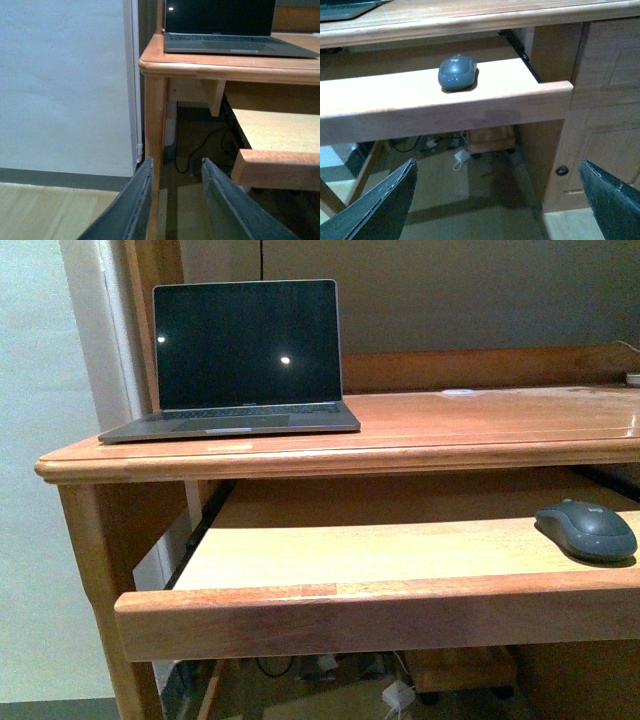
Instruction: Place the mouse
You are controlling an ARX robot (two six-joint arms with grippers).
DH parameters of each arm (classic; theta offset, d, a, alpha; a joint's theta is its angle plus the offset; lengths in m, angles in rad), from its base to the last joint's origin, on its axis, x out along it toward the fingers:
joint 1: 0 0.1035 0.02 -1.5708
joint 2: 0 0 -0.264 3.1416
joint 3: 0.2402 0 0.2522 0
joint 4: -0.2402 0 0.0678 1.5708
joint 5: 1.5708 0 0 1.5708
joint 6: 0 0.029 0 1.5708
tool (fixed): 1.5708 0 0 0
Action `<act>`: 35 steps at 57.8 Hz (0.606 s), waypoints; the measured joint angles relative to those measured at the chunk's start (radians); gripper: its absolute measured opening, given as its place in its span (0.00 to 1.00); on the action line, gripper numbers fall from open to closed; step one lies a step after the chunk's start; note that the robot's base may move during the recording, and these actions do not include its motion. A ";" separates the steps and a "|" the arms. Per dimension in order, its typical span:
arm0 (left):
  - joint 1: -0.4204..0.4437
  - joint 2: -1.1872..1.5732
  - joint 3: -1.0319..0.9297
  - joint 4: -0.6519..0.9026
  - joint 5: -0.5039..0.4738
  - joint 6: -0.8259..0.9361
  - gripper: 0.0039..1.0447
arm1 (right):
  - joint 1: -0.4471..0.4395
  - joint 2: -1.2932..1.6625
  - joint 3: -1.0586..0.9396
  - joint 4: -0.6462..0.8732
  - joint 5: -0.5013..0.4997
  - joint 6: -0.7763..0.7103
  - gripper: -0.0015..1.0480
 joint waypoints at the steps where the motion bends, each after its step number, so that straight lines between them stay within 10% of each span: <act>1: 0.005 -0.009 -0.005 -0.005 0.005 0.001 0.24 | 0.008 0.072 0.025 0.064 0.002 -0.001 0.93; 11: 0.119 -0.124 -0.052 -0.069 0.132 0.008 0.02 | 0.098 0.615 0.311 0.461 -0.024 -0.072 0.93; 35: 0.160 -0.260 -0.116 -0.134 0.152 0.008 0.02 | 0.166 1.192 0.782 0.195 -0.024 -0.262 0.93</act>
